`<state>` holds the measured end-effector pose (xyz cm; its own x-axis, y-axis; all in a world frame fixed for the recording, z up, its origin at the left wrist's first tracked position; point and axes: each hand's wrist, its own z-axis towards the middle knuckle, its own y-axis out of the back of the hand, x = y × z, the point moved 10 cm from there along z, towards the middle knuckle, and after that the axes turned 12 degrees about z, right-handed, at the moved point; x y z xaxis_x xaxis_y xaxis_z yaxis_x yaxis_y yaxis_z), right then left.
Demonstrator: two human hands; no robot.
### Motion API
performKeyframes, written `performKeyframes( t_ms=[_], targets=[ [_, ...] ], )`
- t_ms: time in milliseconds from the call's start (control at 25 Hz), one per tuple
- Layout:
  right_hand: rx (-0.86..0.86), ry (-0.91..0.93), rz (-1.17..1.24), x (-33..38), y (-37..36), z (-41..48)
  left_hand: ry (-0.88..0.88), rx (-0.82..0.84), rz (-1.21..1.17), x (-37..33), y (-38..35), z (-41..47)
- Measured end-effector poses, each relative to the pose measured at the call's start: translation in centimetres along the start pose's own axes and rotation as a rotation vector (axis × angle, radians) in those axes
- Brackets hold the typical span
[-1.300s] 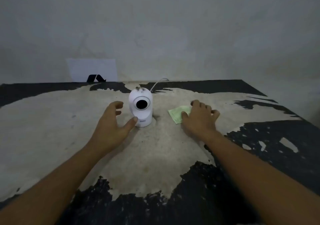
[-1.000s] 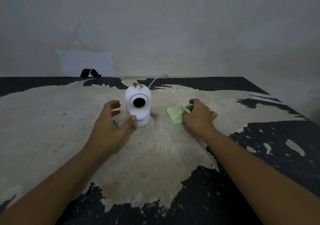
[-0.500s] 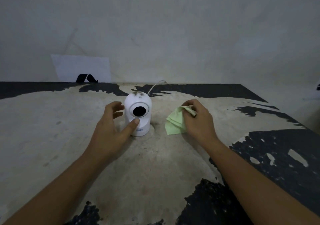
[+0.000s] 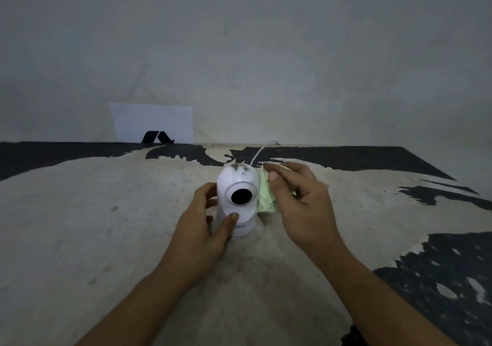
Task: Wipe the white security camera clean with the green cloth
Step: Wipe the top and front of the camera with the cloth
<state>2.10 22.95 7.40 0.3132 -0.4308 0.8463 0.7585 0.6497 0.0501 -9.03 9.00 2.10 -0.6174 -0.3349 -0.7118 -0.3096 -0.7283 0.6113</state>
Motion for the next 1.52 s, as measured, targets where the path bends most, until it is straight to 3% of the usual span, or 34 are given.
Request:
performKeyframes(
  t_ms=[200, 520, 680, 840, 1040, 1240, 1440, 1520],
  targets=[
    [-0.054, 0.084, 0.037, 0.1, -0.7, -1.1, -0.001, 0.003, -0.007, -0.2, 0.0, 0.1],
    [0.045, 0.496, -0.289, 2.1, -2.7, -2.3, -0.017, 0.01, -0.023, 0.3, -0.3, 0.4],
    [-0.016, 0.503, -0.28, 2.1, -1.7, -2.2, -0.047, 0.002, -0.029, 0.3, -0.3, 0.6],
    [0.099, 0.625, -0.418, 2.6, -3.3, -2.9, -0.034, 0.012, -0.032, 0.4, -0.5, 0.6],
    [-0.014, 0.485, -0.391, 1.1, -1.7, -1.4, -0.042, 0.013, -0.026, 0.5, -0.5, 0.8],
    [0.124, 0.669, -0.485, 2.9, -4.0, -3.0, -0.006, 0.006, -0.037, 0.7, -0.5, 0.7],
    [0.031, 0.486, -0.413, 0.8, -2.2, -1.5, -0.027, 0.018, -0.015, 0.4, -0.4, 0.7],
    [0.044, 0.525, -0.438, 1.5, -2.7, -2.1, -0.023, 0.016, -0.03, 0.3, -0.3, 0.6]
  ],
)
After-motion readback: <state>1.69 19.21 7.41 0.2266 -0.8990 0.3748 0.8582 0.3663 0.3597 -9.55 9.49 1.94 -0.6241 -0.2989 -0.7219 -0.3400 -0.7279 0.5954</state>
